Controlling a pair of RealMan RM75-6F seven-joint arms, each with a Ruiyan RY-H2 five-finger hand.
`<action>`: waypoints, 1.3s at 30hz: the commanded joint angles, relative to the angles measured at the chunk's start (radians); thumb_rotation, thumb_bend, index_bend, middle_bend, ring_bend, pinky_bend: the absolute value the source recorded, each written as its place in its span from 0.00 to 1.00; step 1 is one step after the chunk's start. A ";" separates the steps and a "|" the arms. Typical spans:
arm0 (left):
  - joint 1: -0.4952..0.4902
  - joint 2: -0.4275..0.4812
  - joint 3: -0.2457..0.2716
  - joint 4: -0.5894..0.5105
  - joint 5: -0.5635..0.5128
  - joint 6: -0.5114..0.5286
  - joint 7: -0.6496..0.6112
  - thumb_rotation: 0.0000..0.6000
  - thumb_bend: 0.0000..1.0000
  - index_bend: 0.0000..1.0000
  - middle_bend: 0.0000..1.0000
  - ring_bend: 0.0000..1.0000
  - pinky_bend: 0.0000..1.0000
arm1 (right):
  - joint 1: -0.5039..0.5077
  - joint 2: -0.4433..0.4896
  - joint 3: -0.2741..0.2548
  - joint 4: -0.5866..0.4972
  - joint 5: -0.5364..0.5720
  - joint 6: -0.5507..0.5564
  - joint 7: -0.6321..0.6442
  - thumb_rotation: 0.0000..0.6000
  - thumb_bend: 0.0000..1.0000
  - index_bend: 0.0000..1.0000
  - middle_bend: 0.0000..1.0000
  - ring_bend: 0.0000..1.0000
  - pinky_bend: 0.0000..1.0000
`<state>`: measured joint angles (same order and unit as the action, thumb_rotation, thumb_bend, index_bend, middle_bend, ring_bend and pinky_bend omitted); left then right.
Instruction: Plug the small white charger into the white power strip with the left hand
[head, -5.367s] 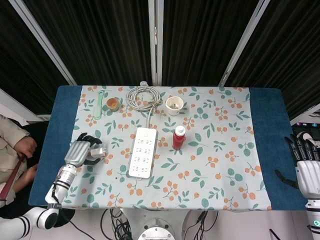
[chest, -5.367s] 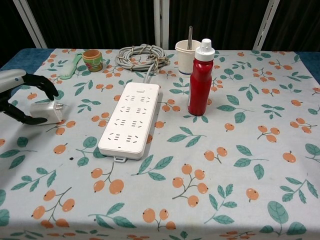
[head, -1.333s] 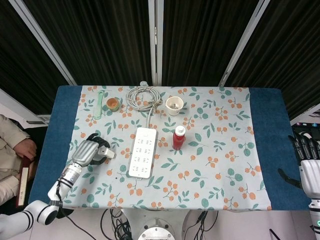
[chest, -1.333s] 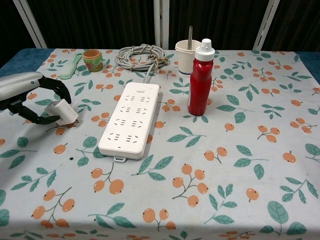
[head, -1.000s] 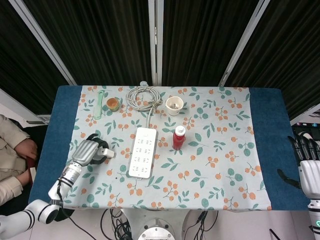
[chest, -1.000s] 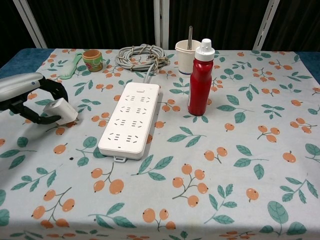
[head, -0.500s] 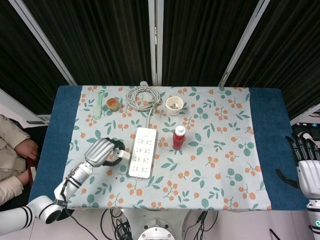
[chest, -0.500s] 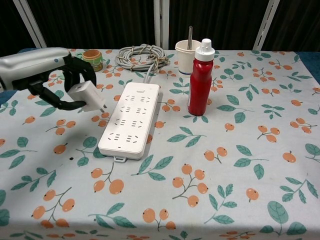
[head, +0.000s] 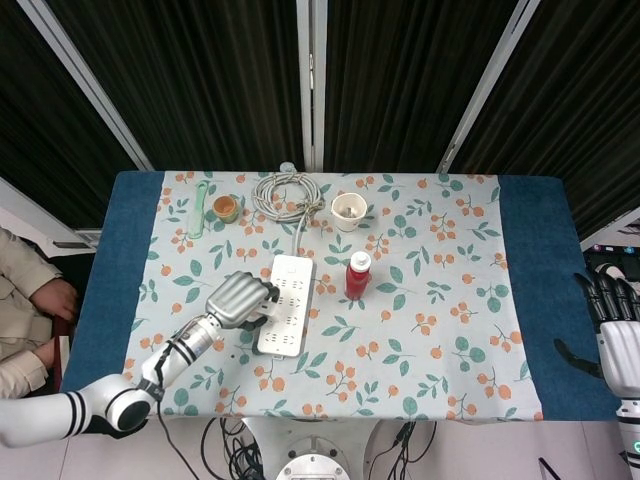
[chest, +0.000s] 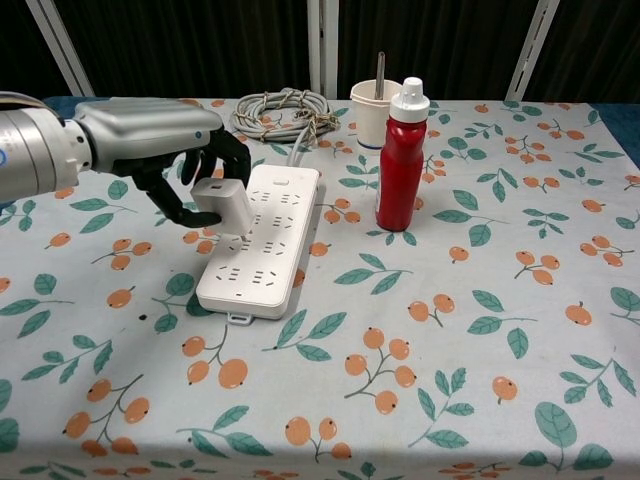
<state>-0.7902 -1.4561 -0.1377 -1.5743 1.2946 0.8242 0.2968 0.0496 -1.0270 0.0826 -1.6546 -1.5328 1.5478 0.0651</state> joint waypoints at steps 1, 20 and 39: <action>-0.012 -0.012 -0.004 -0.016 -0.053 -0.006 0.042 1.00 0.49 0.64 0.70 0.51 0.49 | -0.001 -0.001 0.000 0.001 0.001 0.001 0.001 1.00 0.13 0.00 0.02 0.00 0.00; -0.017 -0.029 0.027 -0.048 -0.121 0.057 0.143 1.00 0.49 0.64 0.70 0.51 0.48 | -0.004 -0.002 0.000 0.002 0.002 0.004 0.002 1.00 0.13 0.00 0.02 0.00 0.00; -0.022 -0.038 0.043 -0.034 -0.145 0.072 0.159 1.00 0.49 0.64 0.70 0.51 0.48 | -0.002 -0.003 0.000 0.001 0.007 -0.003 0.001 1.00 0.13 0.00 0.02 0.00 0.00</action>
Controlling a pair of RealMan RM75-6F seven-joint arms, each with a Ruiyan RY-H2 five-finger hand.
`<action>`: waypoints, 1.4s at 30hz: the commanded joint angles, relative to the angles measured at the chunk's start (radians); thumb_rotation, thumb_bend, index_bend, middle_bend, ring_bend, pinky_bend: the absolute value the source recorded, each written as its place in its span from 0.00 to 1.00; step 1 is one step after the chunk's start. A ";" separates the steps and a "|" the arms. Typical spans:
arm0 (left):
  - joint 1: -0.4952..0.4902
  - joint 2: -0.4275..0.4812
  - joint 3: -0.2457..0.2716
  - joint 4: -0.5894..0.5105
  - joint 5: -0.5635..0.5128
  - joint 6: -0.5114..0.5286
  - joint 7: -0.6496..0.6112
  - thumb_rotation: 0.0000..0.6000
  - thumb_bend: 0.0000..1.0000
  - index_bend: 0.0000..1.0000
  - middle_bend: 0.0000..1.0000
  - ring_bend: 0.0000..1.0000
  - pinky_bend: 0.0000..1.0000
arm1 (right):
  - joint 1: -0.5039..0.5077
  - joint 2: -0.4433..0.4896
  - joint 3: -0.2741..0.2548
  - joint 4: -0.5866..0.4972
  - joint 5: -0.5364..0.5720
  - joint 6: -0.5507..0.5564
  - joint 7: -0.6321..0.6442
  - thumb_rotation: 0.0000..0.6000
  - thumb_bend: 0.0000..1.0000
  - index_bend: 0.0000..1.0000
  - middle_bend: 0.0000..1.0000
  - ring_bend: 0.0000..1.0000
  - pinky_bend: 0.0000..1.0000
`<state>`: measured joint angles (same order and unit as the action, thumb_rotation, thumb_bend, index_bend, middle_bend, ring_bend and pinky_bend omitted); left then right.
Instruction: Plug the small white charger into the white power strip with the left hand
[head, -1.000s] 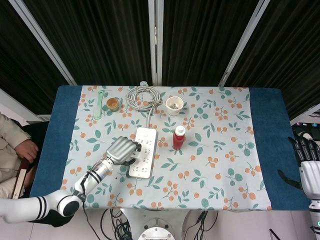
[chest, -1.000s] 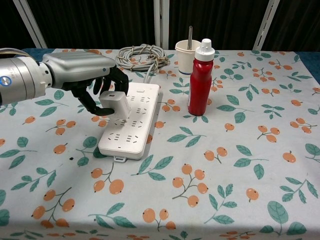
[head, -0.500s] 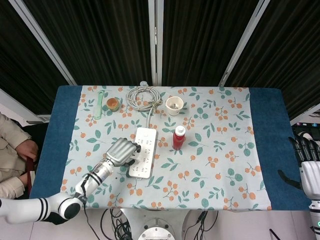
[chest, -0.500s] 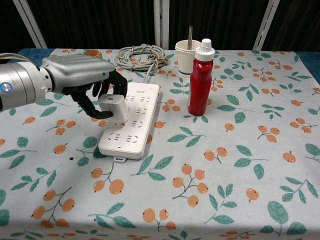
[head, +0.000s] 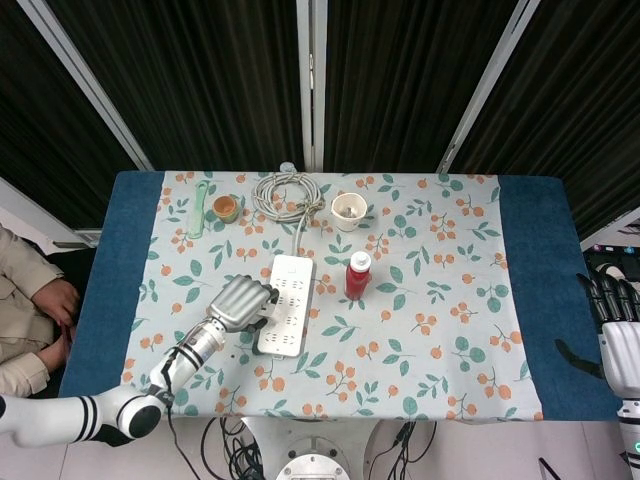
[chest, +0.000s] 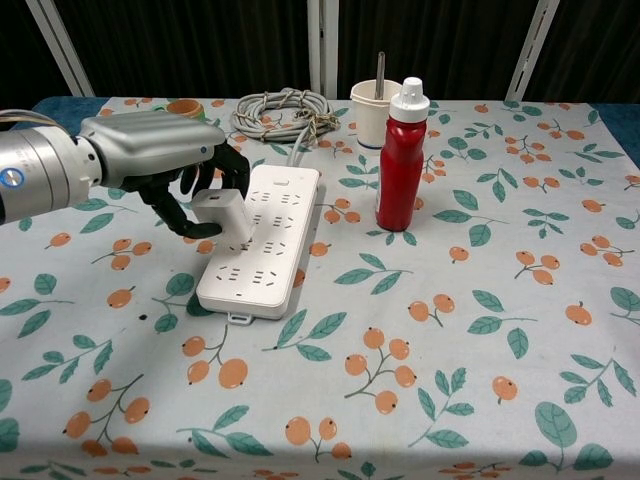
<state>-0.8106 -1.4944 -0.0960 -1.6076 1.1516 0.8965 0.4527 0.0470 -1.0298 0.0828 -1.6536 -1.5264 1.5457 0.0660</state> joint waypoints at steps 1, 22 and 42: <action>-0.002 0.001 0.002 -0.001 -0.004 -0.001 0.004 1.00 0.49 0.64 0.70 0.51 0.48 | 0.000 0.000 0.000 0.000 0.001 -0.001 0.000 1.00 0.13 0.00 0.02 0.00 0.00; -0.028 0.007 0.016 -0.020 -0.035 0.006 0.092 1.00 0.49 0.64 0.72 0.54 0.47 | -0.002 -0.003 -0.001 0.006 0.002 0.000 0.006 1.00 0.13 0.00 0.02 0.00 0.00; -0.087 -0.014 0.028 -0.076 -0.160 0.047 0.322 1.00 0.49 0.67 0.77 0.59 0.46 | -0.005 -0.007 -0.001 0.024 0.007 0.000 0.027 1.00 0.13 0.00 0.02 0.00 0.00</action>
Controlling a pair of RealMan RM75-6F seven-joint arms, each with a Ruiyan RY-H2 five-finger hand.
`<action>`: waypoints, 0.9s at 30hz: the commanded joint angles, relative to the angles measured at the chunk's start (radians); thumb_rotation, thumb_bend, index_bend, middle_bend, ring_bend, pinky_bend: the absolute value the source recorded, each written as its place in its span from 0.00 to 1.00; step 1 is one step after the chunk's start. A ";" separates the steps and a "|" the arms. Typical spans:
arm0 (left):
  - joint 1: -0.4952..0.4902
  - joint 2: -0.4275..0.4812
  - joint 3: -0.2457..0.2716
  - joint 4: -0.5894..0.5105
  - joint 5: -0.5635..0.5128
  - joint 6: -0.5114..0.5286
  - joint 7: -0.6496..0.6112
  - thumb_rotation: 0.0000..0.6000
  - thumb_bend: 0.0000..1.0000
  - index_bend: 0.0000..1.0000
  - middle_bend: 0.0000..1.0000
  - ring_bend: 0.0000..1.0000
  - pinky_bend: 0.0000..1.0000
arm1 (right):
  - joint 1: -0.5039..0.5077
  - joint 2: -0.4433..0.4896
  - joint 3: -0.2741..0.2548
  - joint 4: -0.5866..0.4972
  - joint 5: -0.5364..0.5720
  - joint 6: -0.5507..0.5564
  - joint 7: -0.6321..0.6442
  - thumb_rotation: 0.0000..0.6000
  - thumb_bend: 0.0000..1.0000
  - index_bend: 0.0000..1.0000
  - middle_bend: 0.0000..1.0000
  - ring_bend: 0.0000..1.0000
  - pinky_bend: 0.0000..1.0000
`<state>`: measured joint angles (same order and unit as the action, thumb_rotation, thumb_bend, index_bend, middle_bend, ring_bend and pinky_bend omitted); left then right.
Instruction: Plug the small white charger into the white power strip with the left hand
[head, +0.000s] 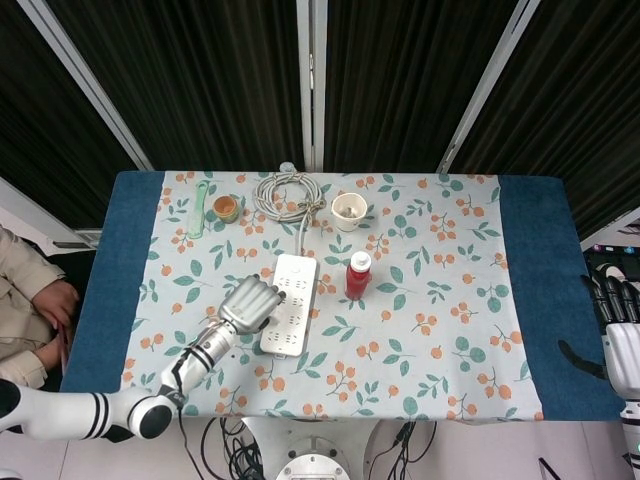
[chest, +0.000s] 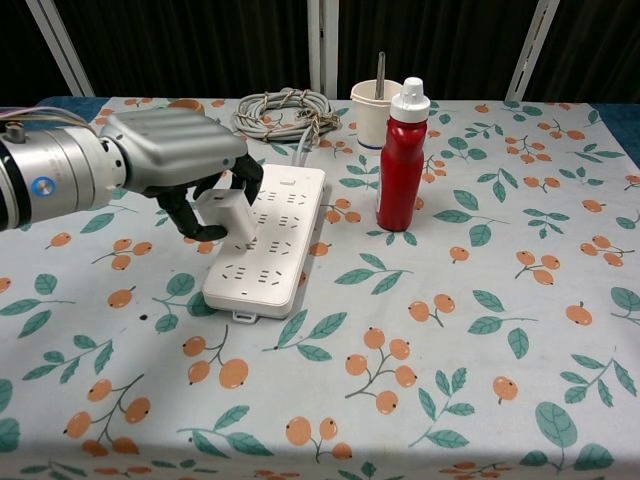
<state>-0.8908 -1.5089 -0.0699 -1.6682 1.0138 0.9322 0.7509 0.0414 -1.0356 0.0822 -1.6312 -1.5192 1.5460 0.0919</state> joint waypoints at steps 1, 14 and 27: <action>-0.010 0.001 0.002 -0.022 -0.032 0.014 0.034 1.00 0.48 0.67 0.77 0.59 0.46 | 0.000 -0.001 0.000 0.003 0.000 -0.001 0.002 1.00 0.13 0.00 0.02 0.00 0.00; -0.062 0.012 -0.010 -0.086 -0.191 0.025 0.110 1.00 0.48 0.68 0.78 0.61 0.46 | 0.002 -0.004 0.001 0.012 0.001 -0.004 0.012 1.00 0.13 0.00 0.02 0.00 0.00; -0.099 0.004 0.002 -0.085 -0.261 0.026 0.101 1.00 0.48 0.68 0.78 0.61 0.46 | 0.002 -0.007 0.002 0.021 0.004 -0.006 0.022 1.00 0.13 0.00 0.02 0.00 0.00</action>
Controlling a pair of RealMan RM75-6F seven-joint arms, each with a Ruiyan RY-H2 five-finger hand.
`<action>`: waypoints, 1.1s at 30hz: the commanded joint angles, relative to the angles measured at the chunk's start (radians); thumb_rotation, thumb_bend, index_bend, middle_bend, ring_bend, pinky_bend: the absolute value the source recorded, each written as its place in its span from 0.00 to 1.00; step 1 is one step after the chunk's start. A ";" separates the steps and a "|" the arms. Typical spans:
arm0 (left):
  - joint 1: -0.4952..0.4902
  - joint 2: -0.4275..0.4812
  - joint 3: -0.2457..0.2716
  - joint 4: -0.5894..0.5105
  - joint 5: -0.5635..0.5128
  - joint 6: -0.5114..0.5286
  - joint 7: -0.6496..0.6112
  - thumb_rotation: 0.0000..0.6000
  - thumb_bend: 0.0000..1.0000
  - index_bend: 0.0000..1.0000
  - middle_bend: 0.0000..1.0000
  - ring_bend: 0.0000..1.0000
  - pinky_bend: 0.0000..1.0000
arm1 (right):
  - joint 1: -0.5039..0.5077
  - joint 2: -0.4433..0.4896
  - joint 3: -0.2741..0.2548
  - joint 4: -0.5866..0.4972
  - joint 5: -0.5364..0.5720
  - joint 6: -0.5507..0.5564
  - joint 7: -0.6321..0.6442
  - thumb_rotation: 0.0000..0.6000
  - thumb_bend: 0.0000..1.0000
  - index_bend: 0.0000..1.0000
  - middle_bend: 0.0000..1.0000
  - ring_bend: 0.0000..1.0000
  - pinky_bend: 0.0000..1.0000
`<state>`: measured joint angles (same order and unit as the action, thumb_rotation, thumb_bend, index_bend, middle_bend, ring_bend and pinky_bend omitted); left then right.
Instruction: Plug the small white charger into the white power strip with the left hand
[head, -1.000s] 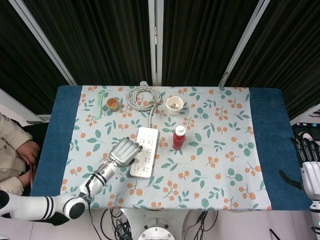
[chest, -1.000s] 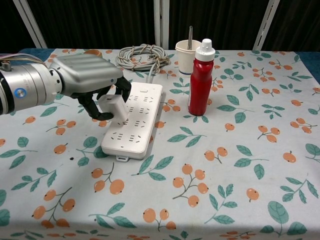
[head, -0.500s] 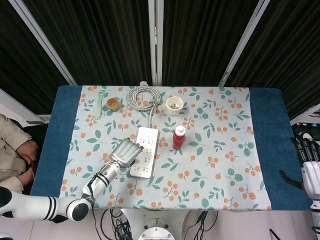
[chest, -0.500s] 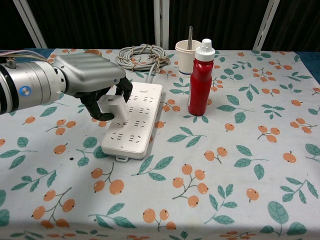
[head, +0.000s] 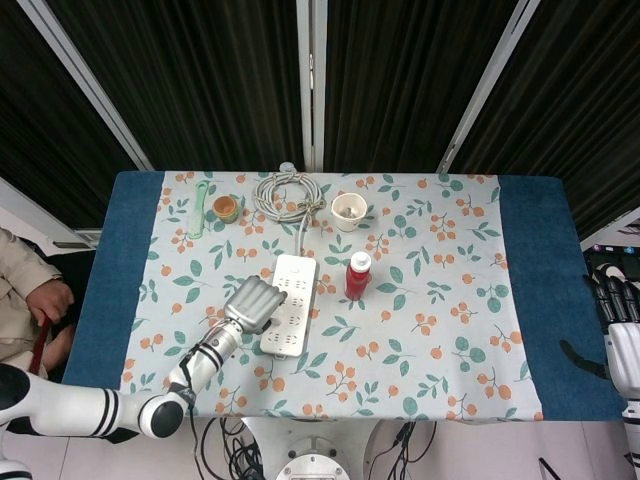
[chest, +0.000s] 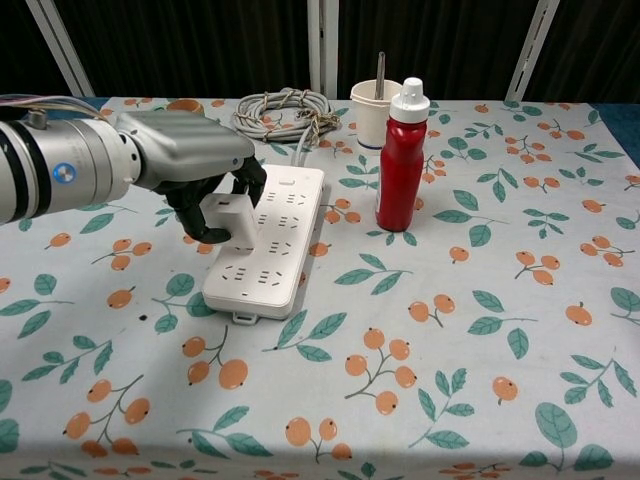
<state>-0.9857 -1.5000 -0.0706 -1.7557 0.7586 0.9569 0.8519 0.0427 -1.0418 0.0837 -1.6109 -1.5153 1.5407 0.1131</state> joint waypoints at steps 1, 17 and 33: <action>-0.007 -0.007 0.003 0.005 -0.009 0.002 0.001 1.00 0.48 0.68 0.78 0.61 0.46 | 0.000 -0.001 0.000 0.001 0.000 -0.001 0.001 1.00 0.13 0.00 0.02 0.00 0.00; -0.037 -0.045 0.032 0.023 -0.030 0.039 0.029 1.00 0.48 0.68 0.78 0.62 0.44 | 0.000 -0.003 0.001 0.010 0.005 -0.002 0.009 1.00 0.13 0.00 0.02 0.00 0.00; -0.028 -0.030 0.039 -0.002 -0.004 0.065 -0.004 1.00 0.23 0.19 0.35 0.33 0.39 | -0.002 -0.002 0.002 0.012 0.003 0.002 0.014 1.00 0.13 0.00 0.02 0.00 0.00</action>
<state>-1.0152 -1.5312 -0.0323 -1.7568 0.7525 1.0202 0.8495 0.0404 -1.0443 0.0857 -1.5987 -1.5117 1.5424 0.1272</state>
